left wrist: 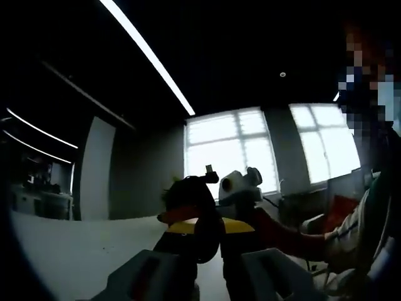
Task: Straighten the power strip on the desk, plug the charger into it
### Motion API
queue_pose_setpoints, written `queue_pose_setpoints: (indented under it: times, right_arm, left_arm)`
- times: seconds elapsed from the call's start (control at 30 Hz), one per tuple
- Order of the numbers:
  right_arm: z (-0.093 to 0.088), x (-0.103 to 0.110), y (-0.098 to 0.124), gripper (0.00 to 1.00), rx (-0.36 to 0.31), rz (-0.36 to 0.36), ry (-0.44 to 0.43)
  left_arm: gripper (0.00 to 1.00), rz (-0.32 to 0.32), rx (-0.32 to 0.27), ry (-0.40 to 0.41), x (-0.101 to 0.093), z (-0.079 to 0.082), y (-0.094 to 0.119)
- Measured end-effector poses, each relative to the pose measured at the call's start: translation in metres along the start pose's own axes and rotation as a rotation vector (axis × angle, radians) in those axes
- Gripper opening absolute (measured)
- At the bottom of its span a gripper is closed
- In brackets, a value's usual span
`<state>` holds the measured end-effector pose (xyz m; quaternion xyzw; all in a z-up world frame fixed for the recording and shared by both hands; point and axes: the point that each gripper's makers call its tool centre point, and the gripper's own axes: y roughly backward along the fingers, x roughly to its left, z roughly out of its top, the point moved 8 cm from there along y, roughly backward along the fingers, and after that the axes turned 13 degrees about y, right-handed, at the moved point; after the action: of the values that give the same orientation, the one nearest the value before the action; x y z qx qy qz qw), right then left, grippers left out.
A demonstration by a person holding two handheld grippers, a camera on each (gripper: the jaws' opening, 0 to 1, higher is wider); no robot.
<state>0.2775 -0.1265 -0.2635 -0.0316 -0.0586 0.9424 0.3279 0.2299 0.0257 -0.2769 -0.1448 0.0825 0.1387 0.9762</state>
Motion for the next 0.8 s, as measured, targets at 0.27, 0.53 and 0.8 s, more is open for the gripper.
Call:
queue_pose_setpoints:
  times: [0.27,0.53,0.8]
  right_arm:
    - [0.009,-0.025,0.004,0.06,-0.088,0.065,-0.103]
    - [0.011,-0.033,-0.002,0.06,-0.078,0.161,-0.165]
    - [0.009,-0.034,-0.013,0.07,-0.089,0.258,-0.227]
  left_arm:
    - [0.19,0.007,0.058,-0.078,0.009,0.005,0.010]
    - [0.25,0.021,0.163,-0.095,0.042,-0.007,0.014]
    - [0.33,-0.028,0.279,-0.028,0.062,-0.033,0.004]
